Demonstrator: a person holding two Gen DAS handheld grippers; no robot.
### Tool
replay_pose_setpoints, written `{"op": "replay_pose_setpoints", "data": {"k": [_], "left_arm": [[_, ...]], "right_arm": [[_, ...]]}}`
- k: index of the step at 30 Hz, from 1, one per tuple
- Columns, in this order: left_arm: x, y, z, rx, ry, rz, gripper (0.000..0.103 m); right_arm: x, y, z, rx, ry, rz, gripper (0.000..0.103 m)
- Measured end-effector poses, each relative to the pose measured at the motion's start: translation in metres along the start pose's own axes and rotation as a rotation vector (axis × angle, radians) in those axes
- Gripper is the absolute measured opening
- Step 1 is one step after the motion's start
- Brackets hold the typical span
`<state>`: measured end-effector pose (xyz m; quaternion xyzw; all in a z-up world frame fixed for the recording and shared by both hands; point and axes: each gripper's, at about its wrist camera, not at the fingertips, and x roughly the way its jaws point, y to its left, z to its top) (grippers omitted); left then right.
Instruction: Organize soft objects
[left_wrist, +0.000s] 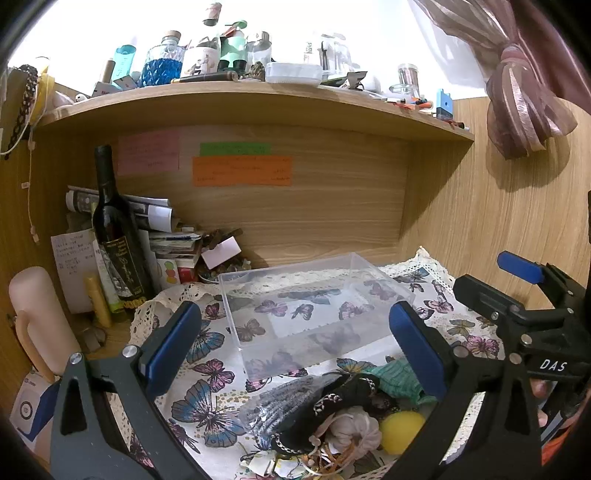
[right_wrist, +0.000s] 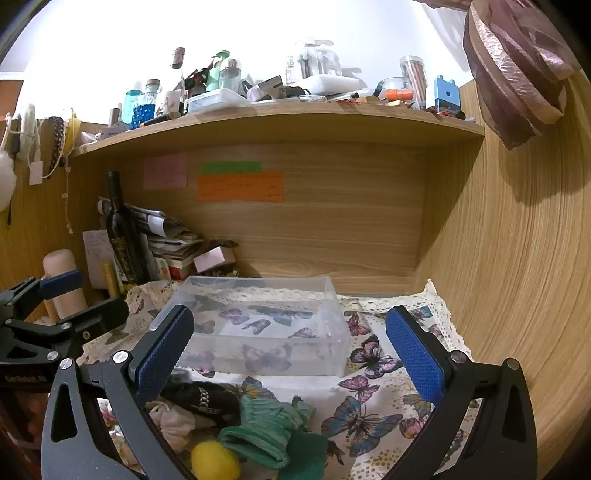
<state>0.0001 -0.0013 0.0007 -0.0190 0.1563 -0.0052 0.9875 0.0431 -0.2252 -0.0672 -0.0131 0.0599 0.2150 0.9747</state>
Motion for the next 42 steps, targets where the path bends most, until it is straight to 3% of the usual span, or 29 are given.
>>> {"op": "replay_pose_setpoints", "data": {"k": [42], "left_arm": [[0.0003, -0.0009, -0.0009, -0.004, -0.008, 0.006, 0.103]], "right_arm": [[-0.0045, 0.0026, 0.0025, 0.011, -0.016, 0.027, 0.103]]}}
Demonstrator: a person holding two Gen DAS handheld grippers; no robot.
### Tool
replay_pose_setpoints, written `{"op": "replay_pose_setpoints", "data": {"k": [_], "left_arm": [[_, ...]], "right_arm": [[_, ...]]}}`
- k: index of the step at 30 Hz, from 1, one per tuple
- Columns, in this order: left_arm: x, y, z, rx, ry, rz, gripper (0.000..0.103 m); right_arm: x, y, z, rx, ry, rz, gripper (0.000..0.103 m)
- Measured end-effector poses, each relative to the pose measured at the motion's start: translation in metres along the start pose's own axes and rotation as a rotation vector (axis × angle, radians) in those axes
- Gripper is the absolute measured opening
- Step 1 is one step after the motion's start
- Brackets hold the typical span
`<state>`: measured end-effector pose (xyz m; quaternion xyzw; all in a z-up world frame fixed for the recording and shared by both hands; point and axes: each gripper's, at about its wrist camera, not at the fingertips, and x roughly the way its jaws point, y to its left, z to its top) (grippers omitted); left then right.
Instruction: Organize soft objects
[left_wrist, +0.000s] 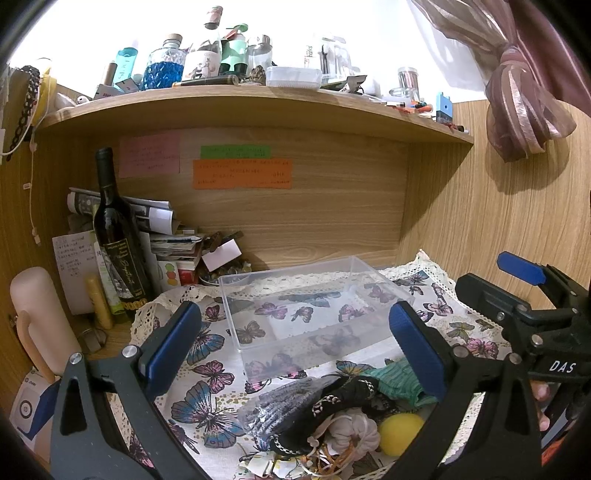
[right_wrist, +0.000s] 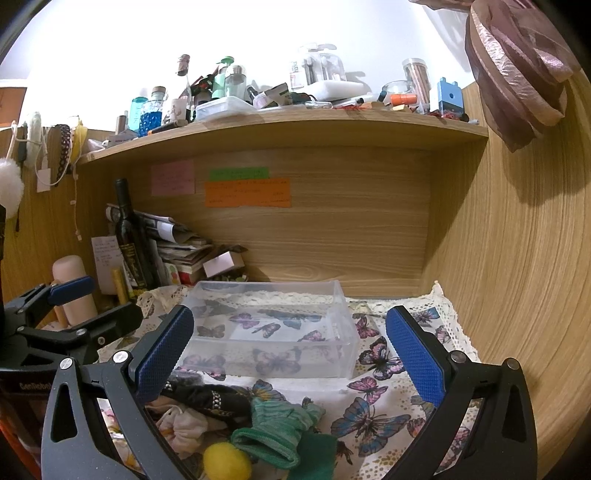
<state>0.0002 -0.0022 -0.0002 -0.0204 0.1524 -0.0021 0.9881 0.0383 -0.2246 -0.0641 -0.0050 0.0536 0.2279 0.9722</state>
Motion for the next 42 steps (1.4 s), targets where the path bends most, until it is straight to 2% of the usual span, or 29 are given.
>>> {"op": "replay_pose_setpoints", "data": {"k": [14, 24, 27, 29, 31, 36, 38, 42], "left_arm": [[0.0, -0.002, 0.0, 0.001, -0.003, -0.002, 0.103], [0.001, -0.001, 0.001, -0.003, 0.004, -0.04, 0.103], [0.008, 0.007, 0.001, -0.024, 0.027, -0.043, 0.103], [0.013, 0.015, 0.0, -0.051, 0.051, -0.054, 0.099], [0.019, 0.021, -0.002, -0.068, 0.085, -0.054, 0.083], [0.032, 0.027, -0.014, -0.093, 0.164, -0.083, 0.08], [0.036, 0.025, -0.02, -0.083, 0.193, -0.089, 0.08], [0.042, 0.019, -0.035, -0.063, 0.25, -0.107, 0.08]], "right_arm": [[0.001, -0.001, -0.001, 0.006, 0.007, 0.006, 0.103], [0.003, -0.005, -0.004, -0.002, 0.013, 0.001, 0.103], [0.005, -0.009, -0.006, -0.005, 0.025, -0.01, 0.103], [0.007, -0.013, -0.01, -0.005, 0.039, -0.022, 0.103], [0.01, -0.017, -0.014, -0.004, 0.053, -0.031, 0.103], [0.017, -0.029, -0.027, 0.008, 0.121, -0.037, 0.099], [0.018, -0.032, -0.033, 0.02, 0.15, -0.024, 0.095], [0.02, -0.035, -0.047, 0.037, 0.202, -0.018, 0.093]]}}
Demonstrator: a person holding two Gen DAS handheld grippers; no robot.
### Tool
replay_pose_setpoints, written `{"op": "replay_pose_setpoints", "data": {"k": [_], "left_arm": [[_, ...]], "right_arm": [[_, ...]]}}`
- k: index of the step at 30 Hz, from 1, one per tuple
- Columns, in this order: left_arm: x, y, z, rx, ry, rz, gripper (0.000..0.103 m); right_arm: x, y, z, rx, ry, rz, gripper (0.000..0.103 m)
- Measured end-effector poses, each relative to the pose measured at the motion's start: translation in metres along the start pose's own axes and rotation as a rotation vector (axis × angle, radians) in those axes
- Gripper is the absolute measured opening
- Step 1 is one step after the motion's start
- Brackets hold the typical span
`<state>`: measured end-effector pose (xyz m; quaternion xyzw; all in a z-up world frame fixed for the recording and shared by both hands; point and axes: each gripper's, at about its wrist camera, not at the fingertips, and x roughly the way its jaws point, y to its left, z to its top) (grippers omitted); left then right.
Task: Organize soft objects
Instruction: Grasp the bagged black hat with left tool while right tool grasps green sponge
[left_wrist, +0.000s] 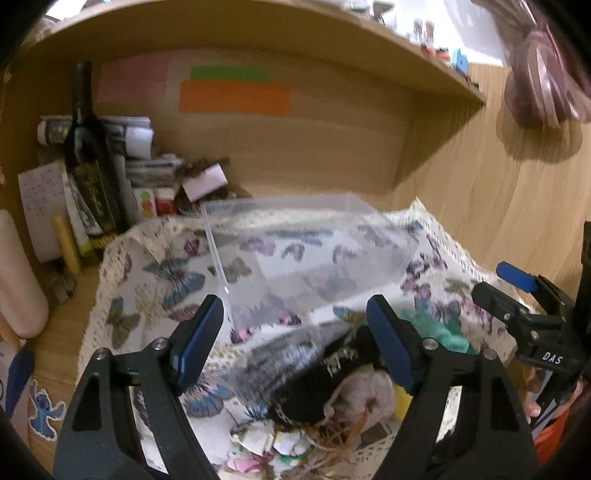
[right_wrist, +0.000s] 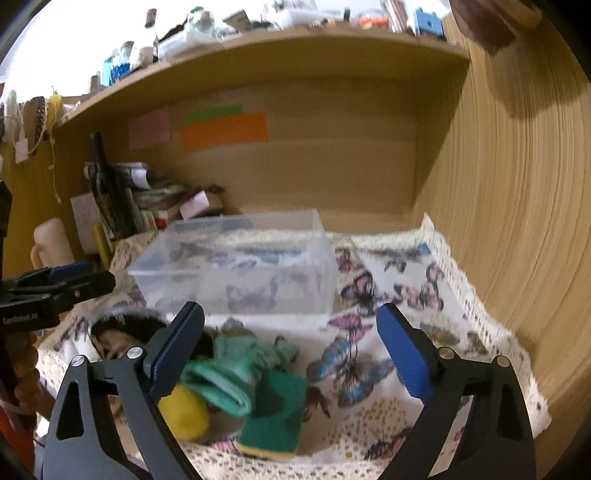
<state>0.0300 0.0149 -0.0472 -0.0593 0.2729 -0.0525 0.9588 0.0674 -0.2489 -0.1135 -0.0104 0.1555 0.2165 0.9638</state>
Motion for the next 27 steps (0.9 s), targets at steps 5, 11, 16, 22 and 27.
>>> {"op": "replay_pose_setpoints", "data": {"k": [5, 11, 16, 22, 27], "left_arm": [[0.011, -0.004, -0.016, 0.007, 0.066, -0.025, 0.072], [0.016, -0.004, -0.028, 0.005, 0.095, -0.036, 0.066], [0.011, -0.002, -0.024, 0.001, 0.084, -0.031, 0.065], [-0.002, 0.02, -0.009, -0.05, 0.036, 0.028, 0.065], [0.008, 0.043, -0.006, -0.113, 0.074, 0.034, 0.065]], "right_arm": [[0.005, -0.005, -0.014, 0.017, 0.059, -0.006, 0.085], [0.004, -0.021, -0.023, 0.069, 0.089, -0.025, 0.082], [0.007, -0.027, -0.027, 0.086, 0.111, -0.034, 0.079], [0.005, -0.034, -0.033, 0.105, 0.128, -0.03, 0.075], [0.009, -0.029, -0.039, 0.091, 0.158, -0.008, 0.075]]}}
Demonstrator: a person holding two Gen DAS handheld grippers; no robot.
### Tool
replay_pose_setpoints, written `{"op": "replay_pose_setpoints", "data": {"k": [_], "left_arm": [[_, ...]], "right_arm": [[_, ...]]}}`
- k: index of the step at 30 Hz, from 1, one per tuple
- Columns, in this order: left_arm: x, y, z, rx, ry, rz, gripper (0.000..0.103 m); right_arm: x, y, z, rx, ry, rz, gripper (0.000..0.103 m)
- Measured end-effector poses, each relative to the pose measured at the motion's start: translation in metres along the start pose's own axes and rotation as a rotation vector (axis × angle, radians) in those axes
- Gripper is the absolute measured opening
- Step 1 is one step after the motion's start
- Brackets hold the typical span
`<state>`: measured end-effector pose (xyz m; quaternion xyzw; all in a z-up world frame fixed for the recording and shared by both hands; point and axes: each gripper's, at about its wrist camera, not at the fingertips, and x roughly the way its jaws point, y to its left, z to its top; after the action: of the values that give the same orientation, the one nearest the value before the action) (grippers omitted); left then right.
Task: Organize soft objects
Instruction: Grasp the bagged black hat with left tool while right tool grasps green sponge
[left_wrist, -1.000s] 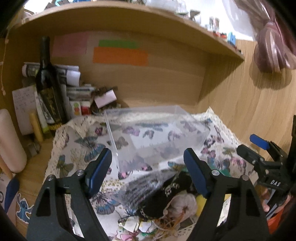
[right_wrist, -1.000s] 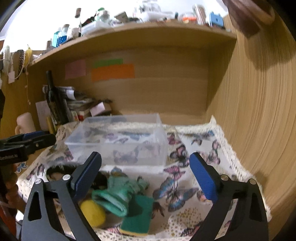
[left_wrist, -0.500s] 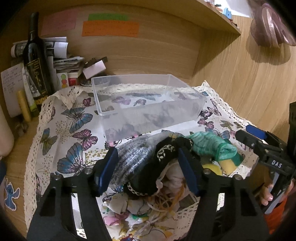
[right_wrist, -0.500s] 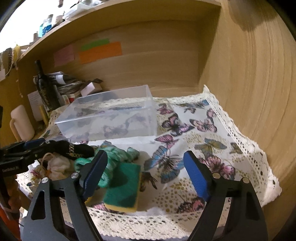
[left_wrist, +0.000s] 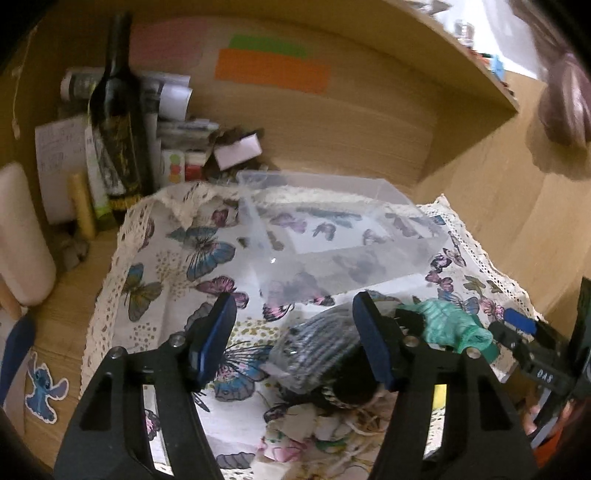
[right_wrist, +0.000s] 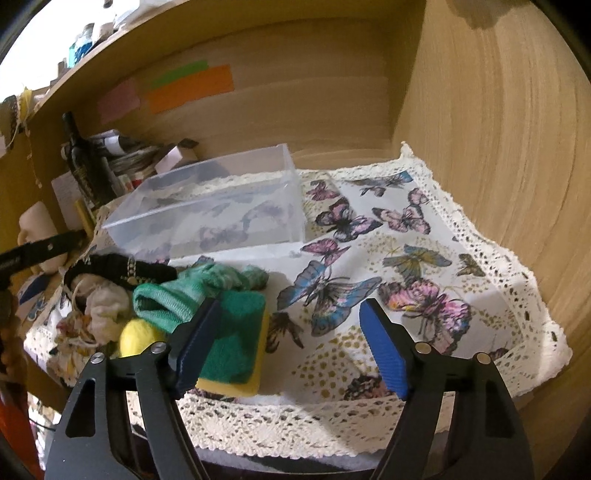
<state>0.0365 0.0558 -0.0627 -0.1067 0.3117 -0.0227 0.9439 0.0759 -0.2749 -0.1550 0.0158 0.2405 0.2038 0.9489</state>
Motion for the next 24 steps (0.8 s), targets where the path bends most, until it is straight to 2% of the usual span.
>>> {"op": "replay_pose_setpoints", "data": {"k": [3, 6, 8, 10, 12, 15, 16, 20, 24], "left_arm": [[0.016, 0.002, -0.005, 0.009, 0.069, -0.014, 0.065], [0.024, -0.004, -0.012, 0.038, 0.098, -0.015, 0.066], [0.025, -0.008, -0.014, 0.049, 0.101, -0.016, 0.071], [0.026, -0.012, -0.015, 0.052, 0.104, -0.016, 0.083], [0.032, -0.015, -0.017, 0.058, 0.12, -0.018, 0.087], [0.042, -0.019, -0.019, 0.07, 0.16, -0.038, 0.088], [0.045, -0.02, -0.019, 0.072, 0.17, -0.048, 0.088], [0.05, -0.019, -0.018, 0.064, 0.175, -0.073, 0.087], [0.055, -0.017, -0.021, 0.053, 0.199, -0.15, 0.073]], "right_arm": [[0.006, 0.006, -0.003, -0.016, 0.022, 0.02, 0.075], [0.011, 0.011, -0.004, -0.025, 0.035, 0.042, 0.075], [0.013, 0.014, -0.003, -0.034, 0.04, 0.055, 0.075], [0.014, 0.017, -0.004, -0.043, 0.043, 0.067, 0.075], [0.015, 0.021, -0.005, -0.058, 0.048, 0.069, 0.075], [0.021, 0.024, -0.008, -0.07, 0.067, 0.074, 0.075], [0.023, 0.024, -0.009, -0.067, 0.072, 0.078, 0.073], [0.03, 0.022, -0.012, -0.057, 0.108, 0.111, 0.04], [0.027, 0.024, -0.012, -0.06, 0.088, 0.119, 0.036]]}}
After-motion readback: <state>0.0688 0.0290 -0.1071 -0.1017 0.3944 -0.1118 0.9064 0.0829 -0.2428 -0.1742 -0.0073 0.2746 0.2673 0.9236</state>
